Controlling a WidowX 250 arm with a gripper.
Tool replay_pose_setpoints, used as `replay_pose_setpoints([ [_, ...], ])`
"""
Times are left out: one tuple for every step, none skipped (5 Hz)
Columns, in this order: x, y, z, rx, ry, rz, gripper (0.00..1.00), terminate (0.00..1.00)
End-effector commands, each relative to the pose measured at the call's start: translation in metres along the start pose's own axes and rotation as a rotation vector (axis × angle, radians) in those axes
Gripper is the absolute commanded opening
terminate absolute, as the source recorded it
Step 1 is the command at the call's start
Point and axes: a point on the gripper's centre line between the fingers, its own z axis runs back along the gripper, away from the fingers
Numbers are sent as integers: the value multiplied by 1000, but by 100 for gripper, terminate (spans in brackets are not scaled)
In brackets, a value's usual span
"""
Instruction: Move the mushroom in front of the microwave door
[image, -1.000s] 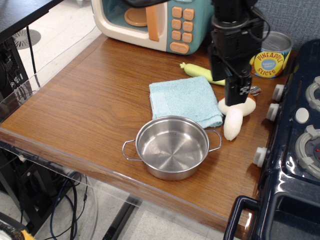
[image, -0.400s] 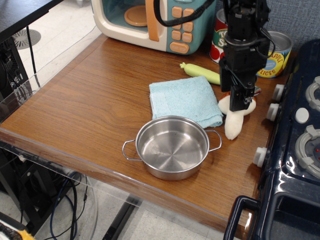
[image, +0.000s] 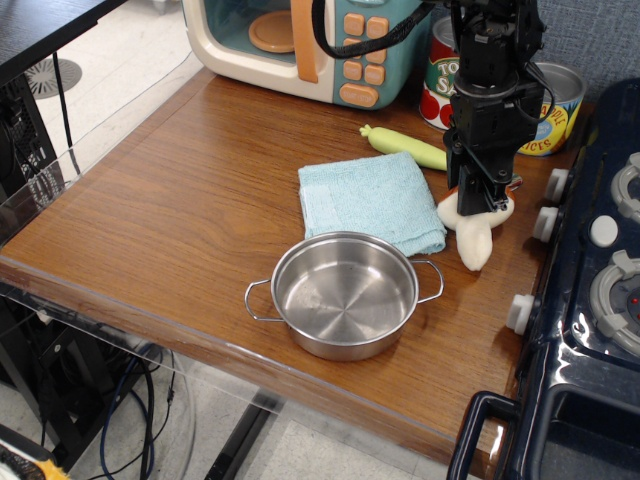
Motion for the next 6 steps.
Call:
replay_pose_setpoints([
  [-14,8,72,90,-112,39,0,0],
  [-48,18,103,156,-175,112,0,0],
  [-84,32,116,213,-136,208,0,0],
  [-117,64,120,305,-39,344,0,0],
  [-153,100,114,324,33,450,0,0],
  [-174,128,99,329,95,527,0,0],
])
